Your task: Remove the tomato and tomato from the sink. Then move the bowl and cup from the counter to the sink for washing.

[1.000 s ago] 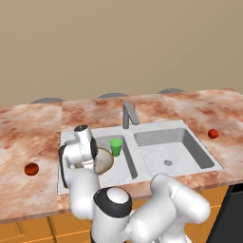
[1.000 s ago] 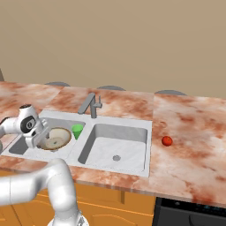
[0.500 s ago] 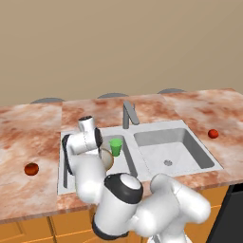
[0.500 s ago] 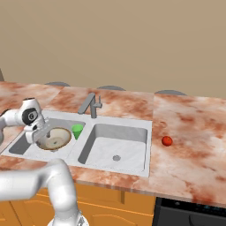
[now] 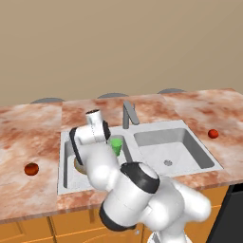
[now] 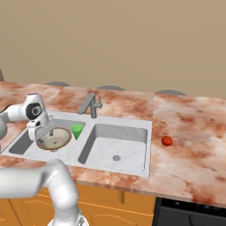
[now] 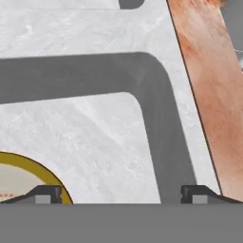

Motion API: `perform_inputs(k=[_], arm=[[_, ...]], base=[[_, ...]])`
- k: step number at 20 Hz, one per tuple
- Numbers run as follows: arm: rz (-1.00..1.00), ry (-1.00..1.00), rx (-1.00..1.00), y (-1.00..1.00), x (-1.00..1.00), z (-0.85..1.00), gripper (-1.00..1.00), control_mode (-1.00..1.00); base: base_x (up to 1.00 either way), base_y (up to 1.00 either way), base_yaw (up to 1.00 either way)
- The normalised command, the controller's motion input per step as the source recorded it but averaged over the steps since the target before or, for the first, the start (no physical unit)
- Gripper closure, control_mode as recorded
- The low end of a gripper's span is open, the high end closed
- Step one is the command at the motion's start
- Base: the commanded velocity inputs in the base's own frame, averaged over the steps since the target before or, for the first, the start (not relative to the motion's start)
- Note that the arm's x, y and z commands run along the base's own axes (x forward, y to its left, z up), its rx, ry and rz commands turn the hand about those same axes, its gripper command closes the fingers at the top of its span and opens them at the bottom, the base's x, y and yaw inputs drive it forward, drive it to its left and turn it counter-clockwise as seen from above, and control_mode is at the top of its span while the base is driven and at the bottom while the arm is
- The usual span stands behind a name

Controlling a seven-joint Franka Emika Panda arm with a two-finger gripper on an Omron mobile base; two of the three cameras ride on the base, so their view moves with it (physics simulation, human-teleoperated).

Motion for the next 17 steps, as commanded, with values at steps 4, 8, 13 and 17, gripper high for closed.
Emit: perform_inputs(k=[4,8,13,17], arm=[[0.0,-0.01,0.0,-0.37,-0.22,0.23,-1.0,-1.0],[0.0,-0.08,-0.01,-0.36,-0.22,0.22,-1.0,-1.0],[0.0,-0.07,-0.01,-0.4,-0.2,0.19,-1.0,-1.0],[0.0,-0.05,0.0,-0.46,-0.21,0.14,-1.0,-1.0]], base=[[0.0,0.0,0.0],[0.0,0.0,0.0],[0.0,0.0,0.0],[0.0,0.0,0.0]])
